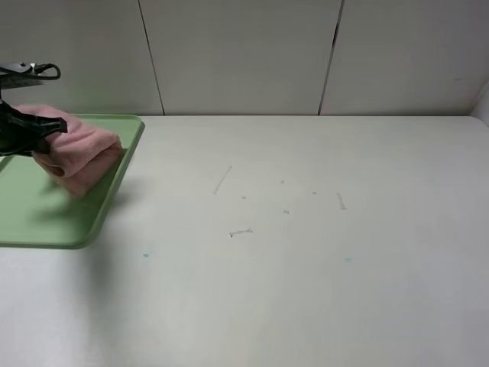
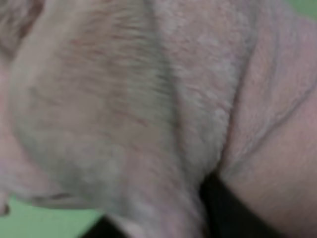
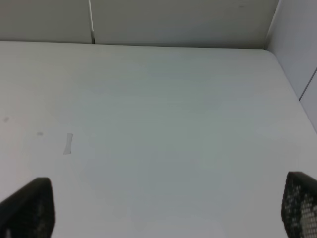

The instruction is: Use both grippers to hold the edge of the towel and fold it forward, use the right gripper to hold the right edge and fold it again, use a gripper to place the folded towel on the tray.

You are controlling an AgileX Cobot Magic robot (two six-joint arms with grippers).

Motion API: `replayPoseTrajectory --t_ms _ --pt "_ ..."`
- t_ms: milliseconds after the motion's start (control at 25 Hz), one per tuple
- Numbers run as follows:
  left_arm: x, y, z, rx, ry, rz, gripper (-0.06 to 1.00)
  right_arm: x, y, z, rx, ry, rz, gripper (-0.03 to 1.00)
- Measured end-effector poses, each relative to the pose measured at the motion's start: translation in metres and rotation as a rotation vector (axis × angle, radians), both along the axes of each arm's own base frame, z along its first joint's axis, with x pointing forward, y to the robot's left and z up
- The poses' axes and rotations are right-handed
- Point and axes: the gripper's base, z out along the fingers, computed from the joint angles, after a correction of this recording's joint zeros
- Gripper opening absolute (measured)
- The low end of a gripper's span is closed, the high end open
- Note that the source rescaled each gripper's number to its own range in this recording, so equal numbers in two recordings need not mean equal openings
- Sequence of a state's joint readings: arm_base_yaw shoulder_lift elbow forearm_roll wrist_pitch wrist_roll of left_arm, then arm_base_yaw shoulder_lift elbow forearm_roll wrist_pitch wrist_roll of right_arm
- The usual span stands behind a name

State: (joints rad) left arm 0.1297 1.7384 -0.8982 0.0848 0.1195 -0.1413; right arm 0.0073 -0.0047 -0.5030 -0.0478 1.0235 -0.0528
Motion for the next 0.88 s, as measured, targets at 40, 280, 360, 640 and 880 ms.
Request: replayPoseTrajectory --t_ms 40,280,360,640,880 --pt "-0.001 0.001 0.0 -0.001 0.009 0.005 0.53 0.0 0.0 0.0 0.0 0.0 0.0 1.0" --pt "-0.008 0.002 -0.004 0.011 0.094 -0.016 0.97 0.0 0.0 0.0 0.0 0.0 0.0 1.0" --pt "-0.01 0.002 0.001 0.023 0.104 -0.034 0.99 0.0 0.0 0.0 0.0 0.0 0.0 1.0" --pt "-0.026 0.0 0.042 0.048 0.055 -0.047 1.0 0.0 0.0 0.0 0.0 0.0 0.0 1.0" --pt "-0.056 -0.002 0.072 0.048 0.129 -0.034 1.0 0.0 0.0 0.0 0.0 0.0 0.0 1.0"
